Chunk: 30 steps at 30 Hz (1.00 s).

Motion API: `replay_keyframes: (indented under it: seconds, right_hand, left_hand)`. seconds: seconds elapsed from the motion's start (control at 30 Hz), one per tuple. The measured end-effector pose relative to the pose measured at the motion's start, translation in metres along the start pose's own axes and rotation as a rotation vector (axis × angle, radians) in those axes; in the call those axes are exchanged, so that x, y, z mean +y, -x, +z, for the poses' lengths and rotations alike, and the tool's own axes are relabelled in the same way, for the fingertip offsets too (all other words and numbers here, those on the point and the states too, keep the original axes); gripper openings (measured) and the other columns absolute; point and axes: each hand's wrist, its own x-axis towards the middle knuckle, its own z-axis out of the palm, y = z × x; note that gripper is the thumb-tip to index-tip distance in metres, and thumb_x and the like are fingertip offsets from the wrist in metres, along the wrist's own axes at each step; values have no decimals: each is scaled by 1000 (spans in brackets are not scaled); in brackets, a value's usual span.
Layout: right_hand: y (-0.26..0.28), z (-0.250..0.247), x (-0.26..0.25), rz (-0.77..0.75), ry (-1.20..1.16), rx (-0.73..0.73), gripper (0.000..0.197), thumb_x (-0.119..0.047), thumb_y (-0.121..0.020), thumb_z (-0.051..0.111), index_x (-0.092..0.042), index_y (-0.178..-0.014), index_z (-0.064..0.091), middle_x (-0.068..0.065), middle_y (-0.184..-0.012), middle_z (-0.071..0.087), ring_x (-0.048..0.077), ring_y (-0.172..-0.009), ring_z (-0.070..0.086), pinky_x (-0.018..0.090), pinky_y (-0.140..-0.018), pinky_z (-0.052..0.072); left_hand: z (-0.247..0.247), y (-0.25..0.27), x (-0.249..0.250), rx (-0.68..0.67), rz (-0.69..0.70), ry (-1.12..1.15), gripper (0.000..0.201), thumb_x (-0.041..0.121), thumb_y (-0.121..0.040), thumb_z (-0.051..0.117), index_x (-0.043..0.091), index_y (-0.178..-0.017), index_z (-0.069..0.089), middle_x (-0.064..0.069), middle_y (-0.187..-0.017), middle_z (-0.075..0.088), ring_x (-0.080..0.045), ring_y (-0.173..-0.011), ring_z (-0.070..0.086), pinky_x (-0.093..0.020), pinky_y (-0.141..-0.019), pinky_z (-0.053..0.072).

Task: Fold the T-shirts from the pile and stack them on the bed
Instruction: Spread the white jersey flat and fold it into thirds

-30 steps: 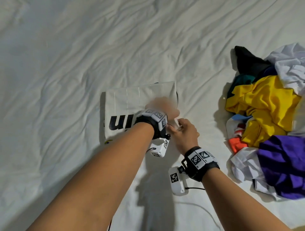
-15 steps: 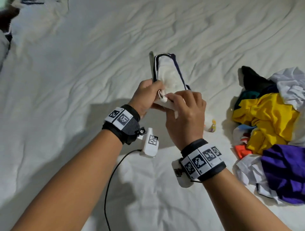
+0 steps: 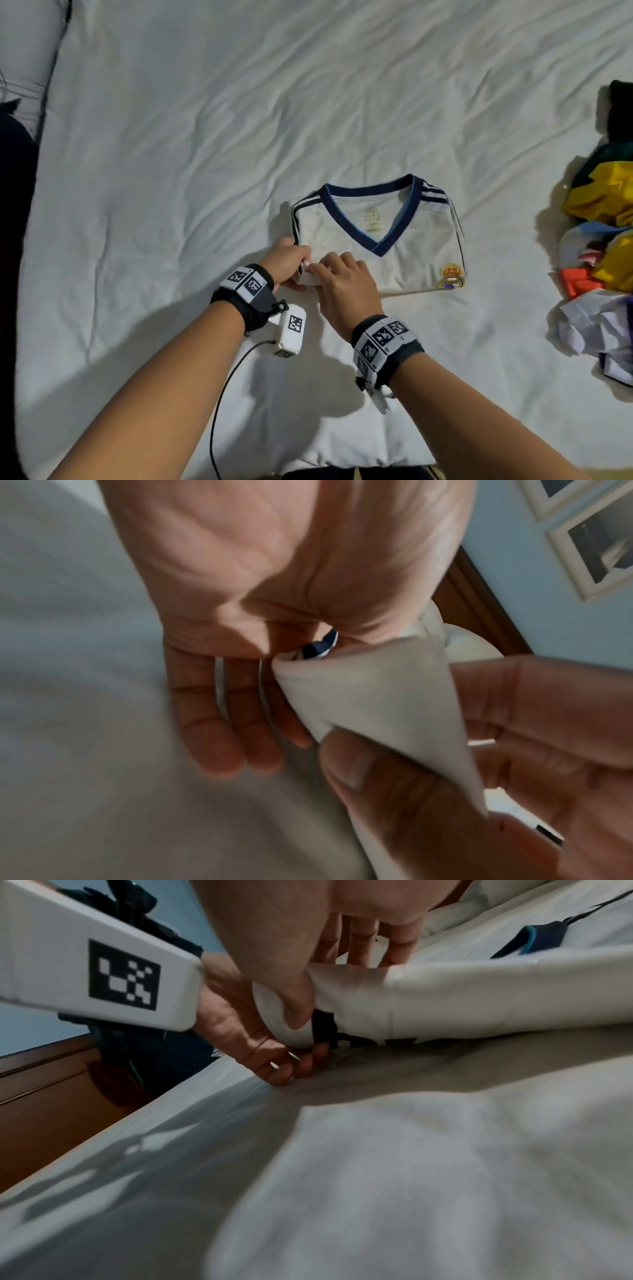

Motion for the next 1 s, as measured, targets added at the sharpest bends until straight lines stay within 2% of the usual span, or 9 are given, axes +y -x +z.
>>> replay_keyframes:
  seconds: [0.1,0.17,0.33,0.43,0.53,0.67,0.77,0.87,1.0]
  right_hand:
    - [6,-2,-6,-30,-156,-212,43,-15,-86,66,-23,-129,64,0,-115,64,26,-99,58,40,-86,48]
    - [7,-10,5,37,-262,-259,52,-19,-88,61,-21,-139,56,0,-127,61,22,-112,56,40,-100,45]
    - [-1,-32,69,437,-212,241,27,-22,-92,62,-15,-117,69,12,-117,63,37,-109,55,51,-94,47]
    - [-11,-53,109,743,-135,210,39,-29,-95,63,-17,-131,60,14,-133,51,36,-124,43,49,-103,36]
    - [-21,-60,138,851,-177,179,46,-39,-95,62,-15,-134,57,14,-135,50,36,-127,43,50,-106,38]
    - [-30,-61,152,878,-290,148,33,-46,-92,63,-22,-114,67,4,-111,65,31,-106,60,47,-96,49]
    - [-34,-64,152,793,-378,226,9,-32,-95,64,-23,-96,67,-1,-92,65,23,-86,59,23,-74,42]
    - [-41,-67,150,754,-512,332,9,-27,-95,63,-19,-92,63,-6,-81,63,12,-75,56,11,-62,37]
    - [-50,-61,160,875,-614,172,24,-41,-95,61,-18,-97,67,-1,-91,66,21,-86,60,28,-75,44]
  left_hand:
    - [-15,-6,-15,71,39,-151,22,15,-82,61,-1,-98,59,-14,-86,59,-28,-79,58,-39,-70,54]
    - [-20,-5,-19,116,63,-271,24,23,-79,63,4,-94,59,-10,-90,64,-29,-84,61,-39,-74,51]
    - [-17,-2,-20,459,216,-509,28,41,-87,62,21,-104,51,1,-104,55,-28,-94,54,-38,-82,45]
    - [-8,-5,-9,569,282,-457,28,45,-89,62,20,-98,54,1,-104,58,-28,-97,54,-37,-80,40]
    - [0,-14,1,555,231,-466,38,55,-91,61,17,-100,58,-3,-105,64,-32,-100,58,-41,-86,46]
    - [4,-29,4,614,221,-424,27,41,-96,60,15,-89,63,-9,-101,69,-36,-96,58,-39,-76,43]
    - [4,-31,6,635,222,-294,36,31,-98,58,15,-68,46,-9,-84,63,-37,-87,54,-36,-69,37]
    - [1,-33,7,635,224,-165,35,27,-98,56,16,-68,42,-8,-80,60,-38,-83,56,-36,-68,40]
    - [-2,-37,5,608,155,-174,24,31,-97,57,20,-76,54,-13,-99,70,-40,-97,61,-46,-92,52]
